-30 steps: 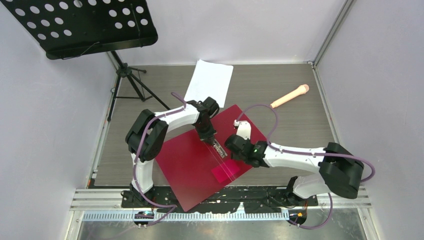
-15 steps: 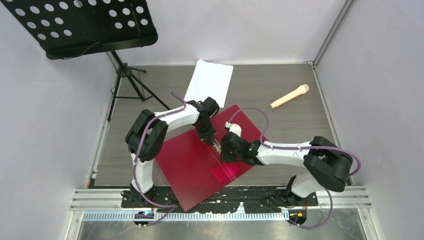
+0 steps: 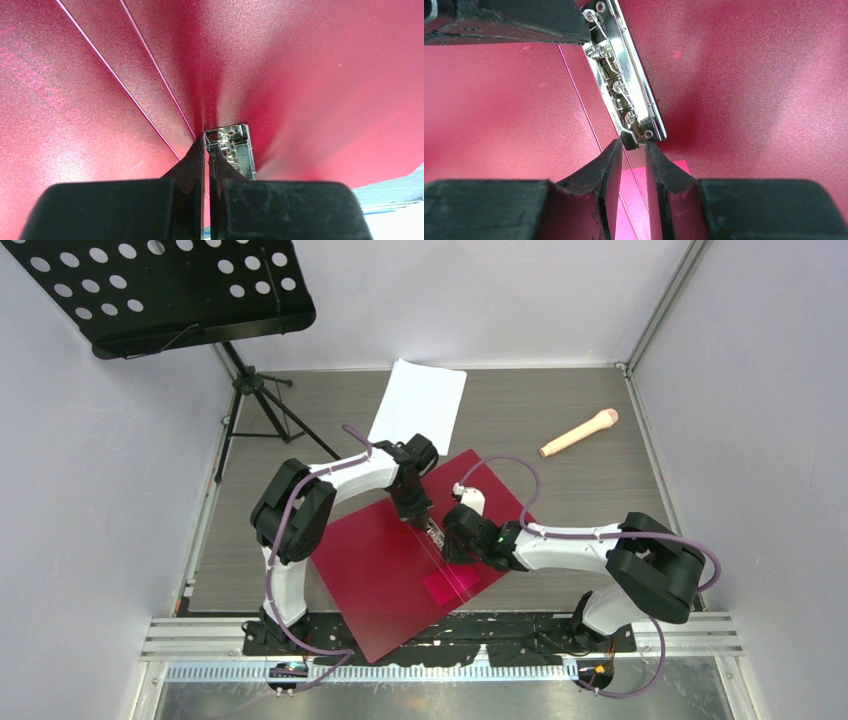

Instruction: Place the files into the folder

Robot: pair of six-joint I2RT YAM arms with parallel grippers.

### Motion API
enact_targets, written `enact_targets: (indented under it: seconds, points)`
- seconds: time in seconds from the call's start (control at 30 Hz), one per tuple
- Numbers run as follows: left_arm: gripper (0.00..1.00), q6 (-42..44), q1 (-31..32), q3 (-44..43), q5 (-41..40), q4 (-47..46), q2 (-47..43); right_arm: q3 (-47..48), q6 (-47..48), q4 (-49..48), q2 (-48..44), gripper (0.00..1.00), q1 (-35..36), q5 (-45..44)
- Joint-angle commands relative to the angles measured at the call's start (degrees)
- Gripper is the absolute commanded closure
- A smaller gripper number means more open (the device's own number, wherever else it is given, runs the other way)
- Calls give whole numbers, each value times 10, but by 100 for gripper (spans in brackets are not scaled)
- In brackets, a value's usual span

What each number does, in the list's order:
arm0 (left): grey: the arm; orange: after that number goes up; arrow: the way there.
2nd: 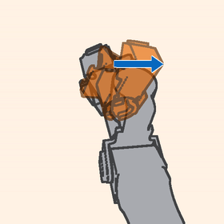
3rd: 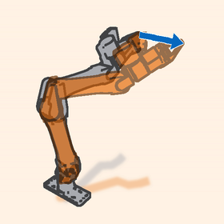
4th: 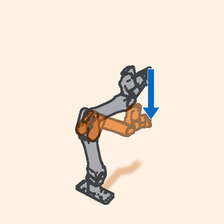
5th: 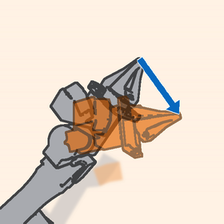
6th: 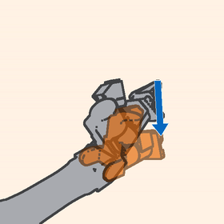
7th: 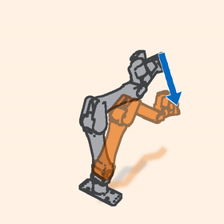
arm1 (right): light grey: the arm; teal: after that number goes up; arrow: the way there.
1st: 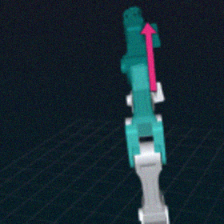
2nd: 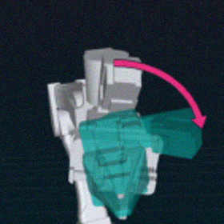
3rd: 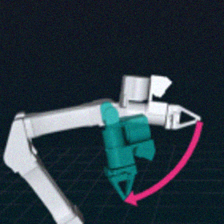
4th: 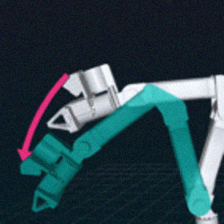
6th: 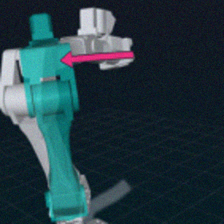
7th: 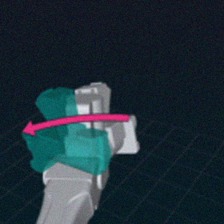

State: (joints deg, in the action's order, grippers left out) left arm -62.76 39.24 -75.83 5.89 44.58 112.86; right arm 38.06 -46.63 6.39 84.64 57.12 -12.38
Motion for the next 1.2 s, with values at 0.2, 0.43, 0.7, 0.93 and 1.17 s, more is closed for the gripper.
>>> enact_targets:
  seconds: [0.2,0.43,0.7,0.93,1.17]
  points:
    - [100,31,-2,55,-97,79,65,-19,-15,-39,-29,72,-25,-6]
    - [100,32,-2,56,-98,79,65,-14,-15,-37,-22,74,-29,-6]
    - [100,32,-2,54,-99,79,67,-17,-12,-32,-9,75,-28,9]
    - [100,30,-2,53,-99,80,67,-16,-12,-26,-2,76,-22,13]
    - [100,29,-2,51,-99,82,69,0,-8,15,16,78,-8,-12]
